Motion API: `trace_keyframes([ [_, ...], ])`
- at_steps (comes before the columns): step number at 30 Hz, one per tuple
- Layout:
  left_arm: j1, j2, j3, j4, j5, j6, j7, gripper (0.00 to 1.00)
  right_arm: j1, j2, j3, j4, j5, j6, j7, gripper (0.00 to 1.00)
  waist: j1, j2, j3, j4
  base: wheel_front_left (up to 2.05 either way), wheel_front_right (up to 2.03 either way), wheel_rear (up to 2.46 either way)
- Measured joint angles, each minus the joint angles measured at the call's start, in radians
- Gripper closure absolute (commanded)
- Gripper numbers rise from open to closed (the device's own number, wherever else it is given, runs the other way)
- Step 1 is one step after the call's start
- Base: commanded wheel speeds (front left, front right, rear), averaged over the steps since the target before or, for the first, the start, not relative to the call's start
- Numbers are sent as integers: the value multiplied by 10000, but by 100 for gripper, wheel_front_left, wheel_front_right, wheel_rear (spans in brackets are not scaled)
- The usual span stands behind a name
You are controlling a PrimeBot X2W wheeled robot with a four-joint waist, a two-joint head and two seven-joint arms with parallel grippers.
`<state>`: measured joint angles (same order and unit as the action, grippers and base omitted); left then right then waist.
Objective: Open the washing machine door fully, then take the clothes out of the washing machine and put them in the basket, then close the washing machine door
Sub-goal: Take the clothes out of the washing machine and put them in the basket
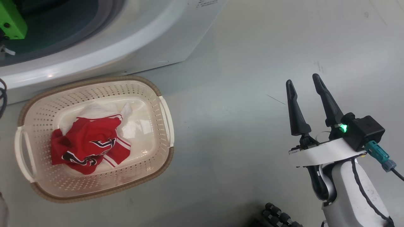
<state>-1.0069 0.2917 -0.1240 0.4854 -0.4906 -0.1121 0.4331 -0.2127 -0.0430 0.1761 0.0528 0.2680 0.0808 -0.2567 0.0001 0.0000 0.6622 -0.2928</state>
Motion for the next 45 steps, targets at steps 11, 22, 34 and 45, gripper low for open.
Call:
trace_keyframes([
  [11,-1034,677,224,520,134,-36,748,0,-259,23,378,6,694,-40,0,0,1,0,767,-766,0,0,0],
  [22,-2664,1346,577,677,-326,-50,1818,0,-542,38,819,-21,1179,-119,0,0,1,0,1611,-1331,0,0,0],
  [34,-3865,1732,796,988,-462,27,3166,0,-755,46,1271,-19,1632,-134,0,0,0,0,2252,-1831,0,0,0],
  [45,-4188,1931,546,1373,-433,71,3900,4,-917,69,1338,10,1806,-217,0,0,0,0,2512,-2049,0,0,0],
])
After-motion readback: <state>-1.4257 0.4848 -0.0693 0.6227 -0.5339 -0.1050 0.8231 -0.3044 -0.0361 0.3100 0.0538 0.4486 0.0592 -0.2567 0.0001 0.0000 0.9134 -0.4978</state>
